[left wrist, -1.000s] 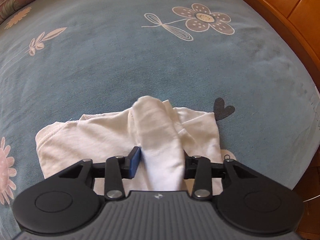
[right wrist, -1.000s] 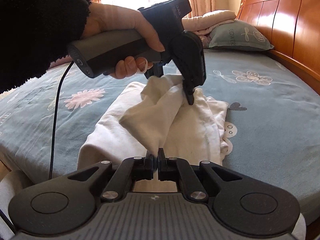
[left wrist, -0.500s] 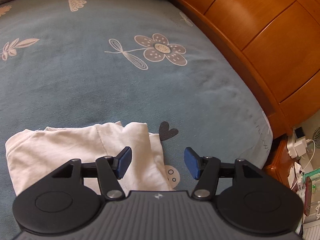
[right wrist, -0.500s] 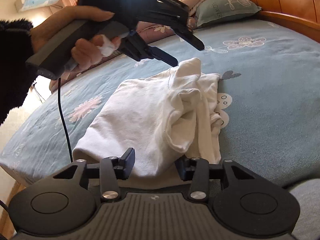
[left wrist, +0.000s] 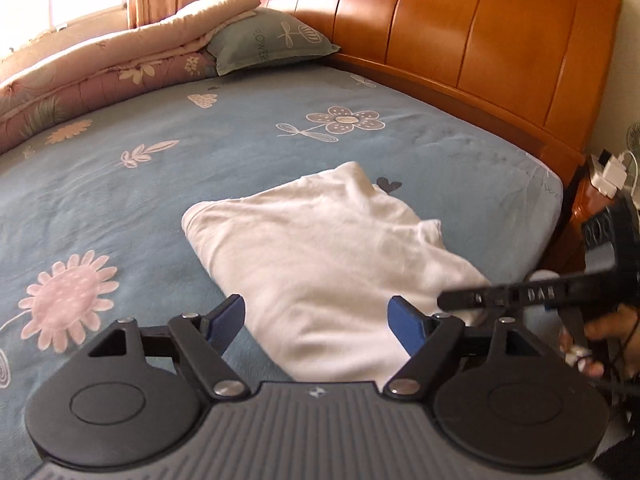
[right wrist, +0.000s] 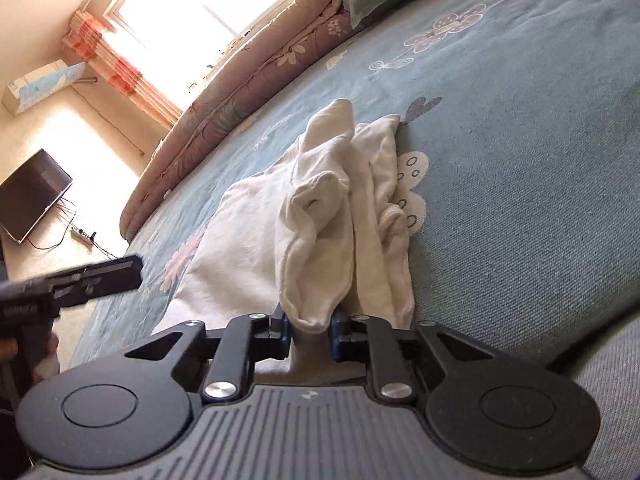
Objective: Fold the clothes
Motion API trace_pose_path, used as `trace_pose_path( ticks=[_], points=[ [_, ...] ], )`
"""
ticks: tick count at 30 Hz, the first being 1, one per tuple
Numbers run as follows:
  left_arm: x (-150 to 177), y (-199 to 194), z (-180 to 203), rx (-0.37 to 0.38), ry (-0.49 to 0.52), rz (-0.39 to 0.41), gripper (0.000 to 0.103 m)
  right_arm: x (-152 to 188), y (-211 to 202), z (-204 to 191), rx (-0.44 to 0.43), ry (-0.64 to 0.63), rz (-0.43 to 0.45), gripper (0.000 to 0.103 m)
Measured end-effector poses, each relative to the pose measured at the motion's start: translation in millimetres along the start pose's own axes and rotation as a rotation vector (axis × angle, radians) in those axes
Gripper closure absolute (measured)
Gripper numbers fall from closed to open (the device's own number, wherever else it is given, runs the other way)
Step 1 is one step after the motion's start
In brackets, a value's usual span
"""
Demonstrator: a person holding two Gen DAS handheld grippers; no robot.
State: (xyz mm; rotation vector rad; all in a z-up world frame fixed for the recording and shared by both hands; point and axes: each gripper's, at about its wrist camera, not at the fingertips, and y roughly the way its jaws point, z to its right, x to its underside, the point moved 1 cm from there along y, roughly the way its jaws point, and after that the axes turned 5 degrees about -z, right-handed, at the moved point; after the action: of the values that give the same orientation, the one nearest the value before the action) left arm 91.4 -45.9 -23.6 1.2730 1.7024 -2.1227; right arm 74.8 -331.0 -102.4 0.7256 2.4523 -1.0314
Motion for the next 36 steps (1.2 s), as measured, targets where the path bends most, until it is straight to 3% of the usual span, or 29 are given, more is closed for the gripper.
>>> trace_pose_path(
  ticks=[5, 9, 12, 15, 19, 23, 29, 36],
  points=[
    [32, 9, 34, -0.074, 0.171, -0.021, 0.018, -1, 2, -5, 0.036, -0.026, -0.001, 0.081],
    [41, 36, 54, -0.209, 0.263, -0.022, 0.019, -1, 0, -9, 0.067, -0.038, 0.008, 0.081],
    [43, 40, 58, -0.297, 0.283, 0.005, 0.019, -2, -1, -13, 0.095, -0.055, 0.025, 0.082],
    [54, 41, 44, -0.329, 0.221, -0.036, 0.018, -3, -1, -16, 0.132, -0.07, 0.03, 0.084],
    [71, 30, 17, -0.251, 0.041, -0.063, 0.017, -1, 1, -17, 0.167, -0.088, 0.015, 0.086],
    [64, 7, 14, -0.159, 0.041, -0.023, 0.018, 2, -1, -18, 0.183, -0.103, 0.009, 0.086],
    [29, -18, -4, 0.061, -0.095, 0.149, 0.016, -3, -10, -18, 0.116, -0.099, 0.007, 0.084],
    [-6, 28, -8, 0.122, -0.209, 0.135, 0.015, -11, -5, 6, -0.052, 0.055, -0.018, 0.056]
  ],
)
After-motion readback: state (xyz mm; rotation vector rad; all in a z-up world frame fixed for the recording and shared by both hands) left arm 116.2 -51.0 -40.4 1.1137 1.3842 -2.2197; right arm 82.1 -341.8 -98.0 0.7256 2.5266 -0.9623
